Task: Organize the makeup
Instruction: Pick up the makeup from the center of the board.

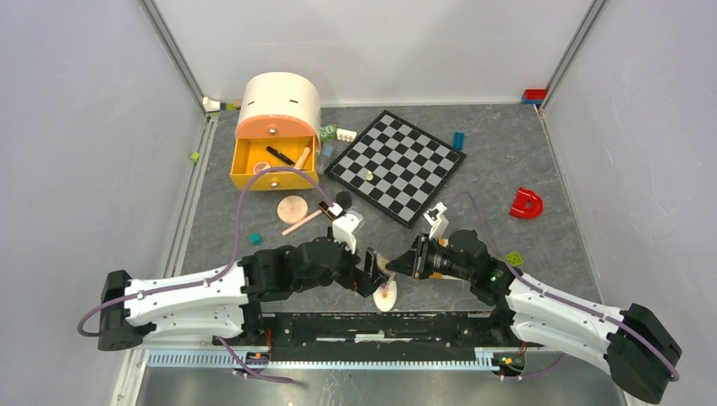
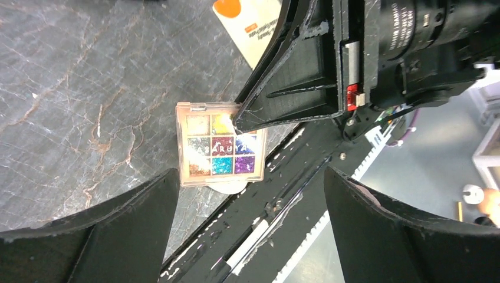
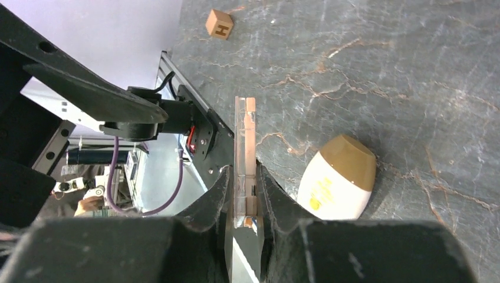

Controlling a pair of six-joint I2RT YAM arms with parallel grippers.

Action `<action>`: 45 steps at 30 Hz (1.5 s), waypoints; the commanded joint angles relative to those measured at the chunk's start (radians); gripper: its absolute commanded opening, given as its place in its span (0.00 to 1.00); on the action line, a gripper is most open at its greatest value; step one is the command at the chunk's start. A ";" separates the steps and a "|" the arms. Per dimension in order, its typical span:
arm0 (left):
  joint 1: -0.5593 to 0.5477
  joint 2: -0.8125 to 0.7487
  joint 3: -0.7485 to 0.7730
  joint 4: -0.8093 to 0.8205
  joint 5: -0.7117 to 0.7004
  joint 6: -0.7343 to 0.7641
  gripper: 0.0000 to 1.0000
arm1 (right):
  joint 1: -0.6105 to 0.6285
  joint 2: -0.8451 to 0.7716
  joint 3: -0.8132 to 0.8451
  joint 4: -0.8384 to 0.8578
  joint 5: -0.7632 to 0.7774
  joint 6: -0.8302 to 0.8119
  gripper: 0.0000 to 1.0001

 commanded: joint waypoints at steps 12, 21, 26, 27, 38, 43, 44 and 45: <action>-0.002 -0.221 -0.072 0.037 0.027 0.040 0.84 | -0.037 -0.042 0.116 0.106 -0.249 -0.126 0.06; 0.000 -0.219 -0.092 0.070 0.038 0.032 0.81 | -0.045 -0.081 0.066 0.299 -0.289 0.001 0.07; 0.002 -0.228 -0.124 0.134 0.058 -0.004 0.79 | -0.054 -0.092 0.048 0.330 -0.258 0.052 0.07; 0.002 -0.234 -0.131 0.150 0.064 -0.015 0.78 | -0.056 -0.094 0.044 0.339 -0.253 0.060 0.06; 0.008 -0.291 -0.216 0.322 0.103 -0.118 0.73 | -0.069 -0.099 -0.036 0.497 -0.226 0.170 0.07; 0.008 -0.299 -0.228 0.363 0.096 -0.132 0.64 | -0.070 -0.103 -0.039 0.498 -0.225 0.173 0.07; 0.009 -0.297 -0.228 0.365 0.097 -0.132 0.62 | -0.070 -0.104 -0.039 0.498 -0.224 0.174 0.07; 0.008 -0.295 -0.225 0.366 0.097 -0.132 0.60 | -0.071 -0.106 -0.039 0.498 -0.224 0.173 0.07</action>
